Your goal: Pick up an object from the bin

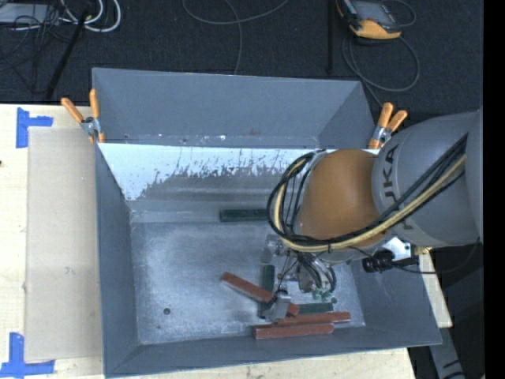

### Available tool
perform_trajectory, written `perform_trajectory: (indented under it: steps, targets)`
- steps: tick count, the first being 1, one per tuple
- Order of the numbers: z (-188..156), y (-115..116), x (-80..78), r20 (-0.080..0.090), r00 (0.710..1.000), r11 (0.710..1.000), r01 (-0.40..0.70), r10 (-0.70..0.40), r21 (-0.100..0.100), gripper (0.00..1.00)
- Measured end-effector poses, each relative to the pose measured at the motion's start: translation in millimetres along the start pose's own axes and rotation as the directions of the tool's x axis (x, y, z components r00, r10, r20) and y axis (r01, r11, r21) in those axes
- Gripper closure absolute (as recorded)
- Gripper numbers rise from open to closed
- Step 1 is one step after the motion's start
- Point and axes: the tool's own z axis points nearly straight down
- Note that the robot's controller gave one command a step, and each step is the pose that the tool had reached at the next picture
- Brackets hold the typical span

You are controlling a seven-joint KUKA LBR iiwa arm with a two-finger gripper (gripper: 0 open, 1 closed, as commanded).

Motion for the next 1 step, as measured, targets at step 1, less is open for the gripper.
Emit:
perform_trajectory:
  steps: [1]
  targets:
    - [60.4,46.9,-13.5,0.003,0.979,0.979,-0.203,0.203,-0.002,0.00]
